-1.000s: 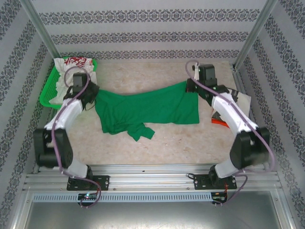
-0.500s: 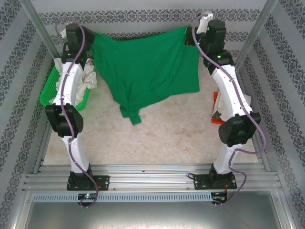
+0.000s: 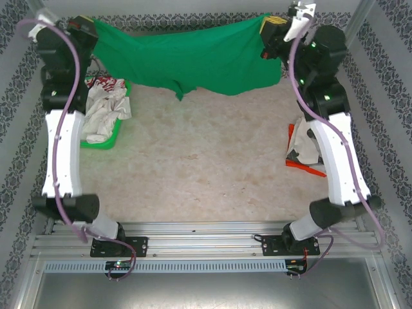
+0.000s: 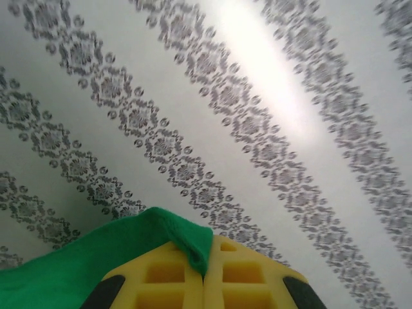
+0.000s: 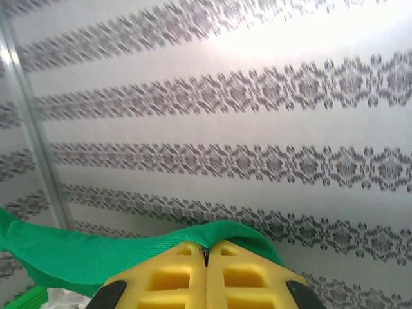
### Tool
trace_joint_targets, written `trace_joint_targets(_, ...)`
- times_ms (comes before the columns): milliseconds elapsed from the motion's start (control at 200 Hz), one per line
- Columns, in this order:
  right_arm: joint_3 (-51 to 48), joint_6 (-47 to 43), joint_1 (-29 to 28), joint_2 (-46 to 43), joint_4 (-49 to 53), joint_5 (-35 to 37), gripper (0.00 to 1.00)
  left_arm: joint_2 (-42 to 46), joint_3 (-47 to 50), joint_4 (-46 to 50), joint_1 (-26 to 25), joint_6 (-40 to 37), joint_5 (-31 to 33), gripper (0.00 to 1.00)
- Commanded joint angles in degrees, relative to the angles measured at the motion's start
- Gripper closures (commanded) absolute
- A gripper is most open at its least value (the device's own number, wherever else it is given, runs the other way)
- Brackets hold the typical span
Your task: Fold and stack the t-shirts
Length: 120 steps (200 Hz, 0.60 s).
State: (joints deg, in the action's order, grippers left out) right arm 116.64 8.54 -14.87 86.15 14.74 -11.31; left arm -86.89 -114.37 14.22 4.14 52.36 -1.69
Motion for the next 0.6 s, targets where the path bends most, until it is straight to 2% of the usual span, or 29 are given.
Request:
trace_joint_targets(0,-3.21,-2.1,-0.85,-5.83,-1.76,-0.23,1.0,8.16,6.79,-6.17,0.43,-3.59,4.95,1.0)
trace_joint_targets(135,-6.65,-2.75,-1.38,-10.57,-1.39,0.44,1.0,14.82,10.45,-6.77,0.44,-5.35,6.07,1.0)
trace_joint_targets(280,-9.11,-3.94,-1.48,-13.82,-1.16,2.27,1.0,18.25,11.66,-6.73,0.45,-6.13,7.39,1.0)
trace_joint_targets(425,-9.59,-4.84,-0.89,-13.8,-0.58,3.67,1.0,18.11,12.06,-6.79,0.43,-6.13,8.04,1.0)
trace_joint_targets(595,-8.9,-3.44,1.05,-10.4,-0.4,1.59,1.0,14.53,11.86,-7.49,0.46,-5.13,7.42,1.0)
